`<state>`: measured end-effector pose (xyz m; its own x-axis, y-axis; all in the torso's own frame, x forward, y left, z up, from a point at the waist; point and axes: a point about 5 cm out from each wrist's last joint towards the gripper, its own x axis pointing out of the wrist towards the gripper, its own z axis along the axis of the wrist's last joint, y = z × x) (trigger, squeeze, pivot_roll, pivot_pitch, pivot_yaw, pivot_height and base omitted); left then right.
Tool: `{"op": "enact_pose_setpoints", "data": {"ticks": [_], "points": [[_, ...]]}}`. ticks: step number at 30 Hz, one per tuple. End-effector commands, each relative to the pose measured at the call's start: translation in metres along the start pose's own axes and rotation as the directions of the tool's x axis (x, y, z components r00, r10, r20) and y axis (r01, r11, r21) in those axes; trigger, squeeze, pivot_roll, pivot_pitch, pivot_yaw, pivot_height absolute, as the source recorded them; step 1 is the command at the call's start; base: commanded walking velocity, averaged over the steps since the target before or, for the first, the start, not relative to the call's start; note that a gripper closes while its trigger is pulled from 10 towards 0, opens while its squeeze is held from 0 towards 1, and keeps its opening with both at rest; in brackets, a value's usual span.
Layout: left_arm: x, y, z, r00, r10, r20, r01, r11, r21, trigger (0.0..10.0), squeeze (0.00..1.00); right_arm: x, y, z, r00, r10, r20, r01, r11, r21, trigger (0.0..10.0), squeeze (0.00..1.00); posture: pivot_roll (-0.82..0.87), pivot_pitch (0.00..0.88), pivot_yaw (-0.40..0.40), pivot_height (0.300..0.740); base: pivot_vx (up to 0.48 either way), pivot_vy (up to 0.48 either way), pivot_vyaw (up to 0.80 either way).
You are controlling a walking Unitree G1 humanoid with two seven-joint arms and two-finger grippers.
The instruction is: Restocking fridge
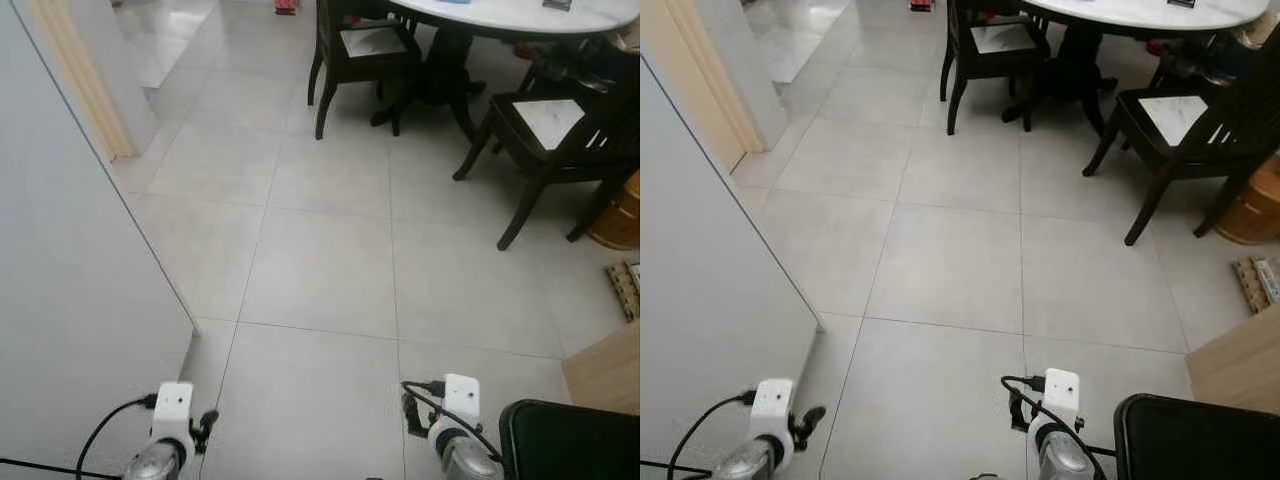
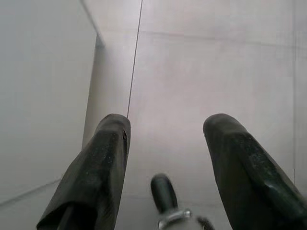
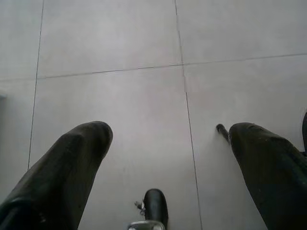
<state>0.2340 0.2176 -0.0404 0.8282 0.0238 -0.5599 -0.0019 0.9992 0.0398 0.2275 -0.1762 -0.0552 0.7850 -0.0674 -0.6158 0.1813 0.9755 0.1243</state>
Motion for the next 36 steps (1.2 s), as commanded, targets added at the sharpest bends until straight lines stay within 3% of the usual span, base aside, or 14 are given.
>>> {"op": "enact_pose_setpoints", "data": {"ticks": [1,2,5,13,14,15,16,18,19,20,24,31,33,36], "points": [[0.001,-0.001,0.015,0.994,-0.004,0.109,0.007,1.0,-0.022,10.0,0.0,-0.002,-0.005,0.0,0.998,-0.042,0.045,0.041,0.999,0.026,10.0,0.0,-0.23,0.11,-0.034,0.74,0.0,0.0,0.0],[0.002,-0.002,0.036,0.971,-0.009,0.237,0.016,1.0,-0.026,10.0,0.0,-0.003,-0.007,0.006,0.991,-0.071,0.111,0.066,0.997,0.044,10.0,0.0,-0.24,0.107,-0.03,0.74,0.0,0.0,0.0],[-0.001,-0.005,0.061,0.926,-0.024,0.376,0.034,0.999,-0.02,10.0,0.0,-0.004,-0.008,0.013,0.979,-0.099,0.18,0.085,0.993,0.085,10.0,0.0,-0.24,0.113,-0.026,0.74,0.0,0.0,0.0],[-0.014,-0.009,0.1,0.838,-0.045,0.544,0.043,0.999,0.017,10.0,0.0,-0.004,-0.006,0.024,0.963,-0.076,0.258,0.068,0.997,0.039,10.0,0.0,-0.24,0.095,-0.026,0.74,0.0,0.0,0.0],[-0.018,-0.009,0.105,0.821,-0.036,0.57,0.036,0.999,0.012,10.0,0.0,-0.011,-0.028,0.055,0.897,-0.072,0.436,0.068,0.997,0.024,10.0,0.0,-0.24,0.089,-0.026,0.74,0.0,0.0,0.0],[-0.018,-0.009,0.105,0.821,-0.036,0.57,0.036,0.999,0.012,10.0,0.0,-0.011,-0.028,0.055,0.897,-0.072,0.436,0.068,0.997,0.024,10.0,0.0,-0.24,0.089,-0.026,0.74,0.0,0.0,0.0],[-0.021,-0.008,0.106,0.813,-0.031,0.582,0.033,0.999,0.007,10.0,0.0,-0.022,-0.042,0.077,0.83,-0.059,0.554,0.071,0.998,0.0,10.0,0.0,-0.24,0.089,-0.026,0.74,0.0,0.0,0.0],[-0.032,-0.007,0.109,0.797,-0.016,0.604,0.025,1.0,-0.007,10.0,0.0,-0.044,-0.046,0.118,0.701,0.016,0.713,0.061,0.995,-0.082,10.0,0.0,-0.24,0.081,-0.024,0.74,0.0,0.0,0.0],[-0.032,-0.007,0.109,0.797,-0.016,0.604,0.025,1.0,-0.007,10.0,0.0,-0.044,-0.046,0.118,0.701,0.016,0.713,0.061,0.995,-0.082,10.0,0.0,-0.24,0.081,-0.024,0.74,0.0,0.0,0.0],[-0.041,-0.007,0.107,0.792,-0.013,0.61,0.019,1.0,-0.004,10.0,0.0,-0.05,-0.032,0.139,0.644,0.094,0.759,0.028,0.989,-0.146,10.0,0.0,-0.23,0.073,-0.027,0.74,0.0,0.0,0.0],[-0.052,-0.006,0.105,0.791,0.011,0.612,0.001,1.0,-0.019,10.0,0.0,-0.058,-0.012,0.161,0.565,0.191,0.802,-0.032,0.977,-0.21,10.0,0.0,-0.22,0.065,-0.035,0.74,0.0,0.0,0.0],[-0.062,-0.009,0.11,0.78,0.015,0.625,0.009,0.999,-0.035,10.0,0.0,-0.069,-0.001,0.173,0.532,0.252,0.808,-0.057,0.963,-0.263,10.0,0.0,-0.21,0.077,-0.053,0.74,0.0,0.0,0.0],[-0.074,-0.016,0.114,0.766,0.025,0.642,0.018,0.998,-0.06,10.0,0.0,-0.08,0.019,0.175,0.527,0.366,0.767,-0.143,0.928,-0.345,10.0,0.0,-0.2,0.106,-0.076,0.74,0.0,0.0,0.0],[-0.081,-0.019,0.114,0.767,0.033,0.641,0.018,0.997,-0.072,10.0,0.0,-0.085,0.028,0.17,0.531,0.43,0.73,-0.188,0.9,-0.393,10.0,0.0,-0.21,0.122,-0.085,0.74,0.0,0.0,0.0]]}}
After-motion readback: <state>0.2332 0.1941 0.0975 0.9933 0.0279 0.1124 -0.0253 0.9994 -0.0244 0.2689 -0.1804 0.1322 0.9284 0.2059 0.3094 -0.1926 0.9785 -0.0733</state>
